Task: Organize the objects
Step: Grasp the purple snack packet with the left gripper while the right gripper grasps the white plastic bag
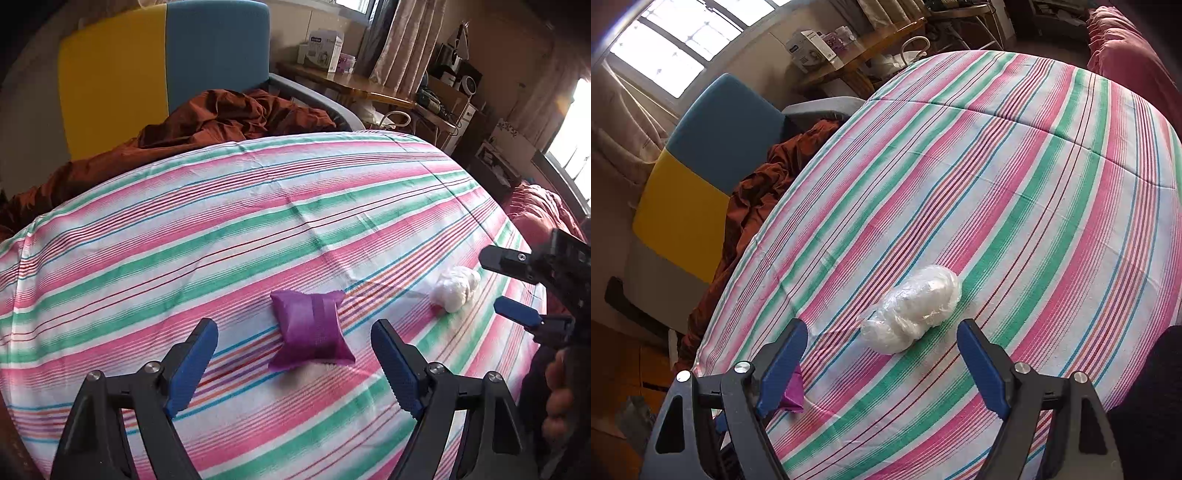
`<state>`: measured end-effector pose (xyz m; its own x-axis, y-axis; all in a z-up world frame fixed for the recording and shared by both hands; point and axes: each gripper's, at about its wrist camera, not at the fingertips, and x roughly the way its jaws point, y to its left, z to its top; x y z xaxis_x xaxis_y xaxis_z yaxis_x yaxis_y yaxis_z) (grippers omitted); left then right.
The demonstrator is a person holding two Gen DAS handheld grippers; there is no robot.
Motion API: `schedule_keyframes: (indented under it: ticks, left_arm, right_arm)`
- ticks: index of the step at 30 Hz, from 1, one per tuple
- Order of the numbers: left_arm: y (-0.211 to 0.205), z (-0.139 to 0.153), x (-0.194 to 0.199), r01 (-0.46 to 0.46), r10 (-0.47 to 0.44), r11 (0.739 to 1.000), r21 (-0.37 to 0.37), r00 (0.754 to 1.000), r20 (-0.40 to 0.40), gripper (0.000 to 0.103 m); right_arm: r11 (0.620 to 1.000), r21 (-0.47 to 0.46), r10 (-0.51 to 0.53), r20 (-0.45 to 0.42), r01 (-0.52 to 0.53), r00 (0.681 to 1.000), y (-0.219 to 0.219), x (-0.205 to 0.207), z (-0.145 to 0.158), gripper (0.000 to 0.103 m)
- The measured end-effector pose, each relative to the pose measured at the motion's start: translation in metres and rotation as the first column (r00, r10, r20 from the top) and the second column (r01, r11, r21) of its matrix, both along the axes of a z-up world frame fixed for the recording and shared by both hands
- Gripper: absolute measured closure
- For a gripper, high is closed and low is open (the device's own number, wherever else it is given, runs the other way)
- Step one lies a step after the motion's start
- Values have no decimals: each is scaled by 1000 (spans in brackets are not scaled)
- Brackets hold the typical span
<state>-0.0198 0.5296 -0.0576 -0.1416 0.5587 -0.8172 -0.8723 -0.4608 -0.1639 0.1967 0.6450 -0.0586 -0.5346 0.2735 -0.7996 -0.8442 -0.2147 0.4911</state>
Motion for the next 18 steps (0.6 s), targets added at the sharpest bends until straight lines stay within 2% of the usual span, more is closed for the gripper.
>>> schedule_keyframes:
  ticks: [2, 3, 4, 5, 9, 11, 13, 18]
  left_arm:
    - [15, -9, 0, 11, -11, 1000, -26, 1000, -3, 28]
    - [21, -13, 1, 20, -20, 999, -37, 1000, -5, 35]
    - [26, -19, 1, 25, -26, 998, -49, 1000, -16, 54]
    - [30, -25, 0, 29, -30, 998, -64, 999, -21, 59]
    - [18, -30, 0, 40, -41, 999, -18, 999, -12, 60]
    - [8, -32, 3, 44, -44, 999, -21, 999, -21, 63]
    - [-6, -33, 12, 49, -51, 998, -32, 996, -71, 64]
    - [-51, -31, 28, 28, -31, 999, -31, 995, -92, 65]
  right_arm:
    - [1000, -3, 5, 8, -5, 1000, 1, -1, -1, 18]
    - [1000, -5, 6, 10, -6, 1000, 1, -1, -2, 18]
    - [1000, -6, 7, 13, -7, 1000, 2, -1, -2, 18]
    - [1000, -4, 5, 20, -5, 1000, 3, -1, -2, 18]
    - [1000, 1, -9, 41, 9, 999, 7, -1, -4, 18]
    - [1000, 4, -19, 53, 19, 998, 10, -1, -5, 18]
    - [1000, 9, -29, 72, 28, 997, 12, -1, -6, 18]
    - [999, 16, -42, 132, 40, 990, 16, -3, -12, 18]
